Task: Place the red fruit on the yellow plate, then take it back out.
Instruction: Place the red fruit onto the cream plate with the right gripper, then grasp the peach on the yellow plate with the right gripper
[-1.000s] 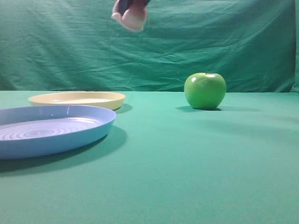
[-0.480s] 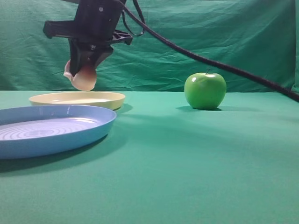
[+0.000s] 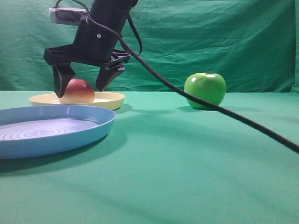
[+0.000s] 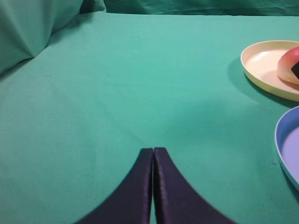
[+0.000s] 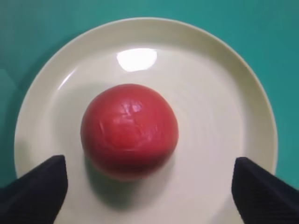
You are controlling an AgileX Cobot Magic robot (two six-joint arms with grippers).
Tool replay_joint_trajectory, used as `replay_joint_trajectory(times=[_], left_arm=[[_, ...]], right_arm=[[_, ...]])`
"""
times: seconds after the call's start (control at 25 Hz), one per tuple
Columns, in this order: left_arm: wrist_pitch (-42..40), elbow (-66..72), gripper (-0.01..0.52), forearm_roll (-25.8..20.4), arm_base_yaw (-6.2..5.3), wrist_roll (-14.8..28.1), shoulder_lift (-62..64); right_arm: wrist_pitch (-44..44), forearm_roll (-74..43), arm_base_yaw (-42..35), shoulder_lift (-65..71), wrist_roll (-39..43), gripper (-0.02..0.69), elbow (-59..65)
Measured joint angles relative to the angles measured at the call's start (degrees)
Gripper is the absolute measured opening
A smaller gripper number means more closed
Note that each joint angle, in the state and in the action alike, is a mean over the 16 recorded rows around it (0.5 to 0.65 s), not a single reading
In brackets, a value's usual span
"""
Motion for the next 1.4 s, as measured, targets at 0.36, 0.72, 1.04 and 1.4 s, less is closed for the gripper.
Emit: replay_joint_trajectory(times=[0.36,0.72,1.04,1.4], left_arm=[[0.0,0.0,0.0,0.0,0.0,0.0,0.0],[0.0,0.0,0.0,0.0,0.0,0.0,0.0],[0.0,0.0,0.0,0.0,0.0,0.0,0.0],[0.0,0.0,0.0,0.0,0.0,0.0,0.0]], right_arm=[[13.4,-2.3,-2.0,-13.3,6.8,0.242,0.0],[22.5,-5.1,-2.7,-27.7,13.1,0.011,1.5],[24.6,-7.0,-2.8,-43.0,16.5,0.0,10.8],[25.0,-10.8,-2.8,-60.8,20.6,0.0,28.3]])
